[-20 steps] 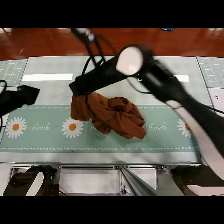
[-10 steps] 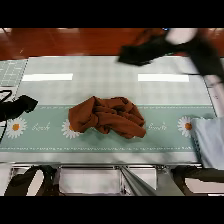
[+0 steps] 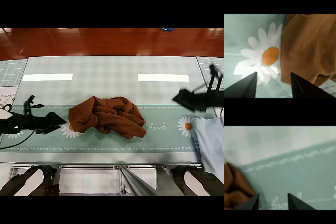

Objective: Fold the shirts.

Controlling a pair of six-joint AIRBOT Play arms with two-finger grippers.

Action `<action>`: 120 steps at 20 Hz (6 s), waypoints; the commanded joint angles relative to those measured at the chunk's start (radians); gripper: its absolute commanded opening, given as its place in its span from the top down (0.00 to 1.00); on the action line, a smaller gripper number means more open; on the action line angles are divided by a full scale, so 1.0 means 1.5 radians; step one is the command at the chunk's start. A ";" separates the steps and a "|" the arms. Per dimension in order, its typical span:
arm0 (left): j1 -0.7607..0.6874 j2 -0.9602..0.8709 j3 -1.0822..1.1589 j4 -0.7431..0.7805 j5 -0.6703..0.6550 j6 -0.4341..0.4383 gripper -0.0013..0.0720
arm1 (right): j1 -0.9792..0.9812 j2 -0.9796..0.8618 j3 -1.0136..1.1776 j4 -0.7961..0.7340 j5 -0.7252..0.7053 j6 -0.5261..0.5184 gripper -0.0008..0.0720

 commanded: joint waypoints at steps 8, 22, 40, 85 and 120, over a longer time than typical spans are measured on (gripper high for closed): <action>-0.154 -0.157 0.017 -0.205 0.100 0.154 0.96 | 0.087 0.065 -0.220 0.097 -0.019 -0.021 0.42; -0.154 -0.157 0.053 -0.203 0.071 0.172 0.96 | 0.214 -0.217 -0.221 0.544 -0.131 -0.330 0.42; -0.025 -0.034 0.761 -0.136 -0.062 0.034 0.96 | 0.141 -0.131 0.672 0.150 0.103 -0.155 0.95; -0.201 -0.501 0.819 0.173 0.104 -0.035 0.60 | 0.105 -0.602 0.632 0.171 -0.083 -0.152 0.56; 0.082 -0.201 0.100 0.069 -0.042 0.113 0.96 | -0.292 -0.113 -0.114 0.233 0.081 -0.311 0.43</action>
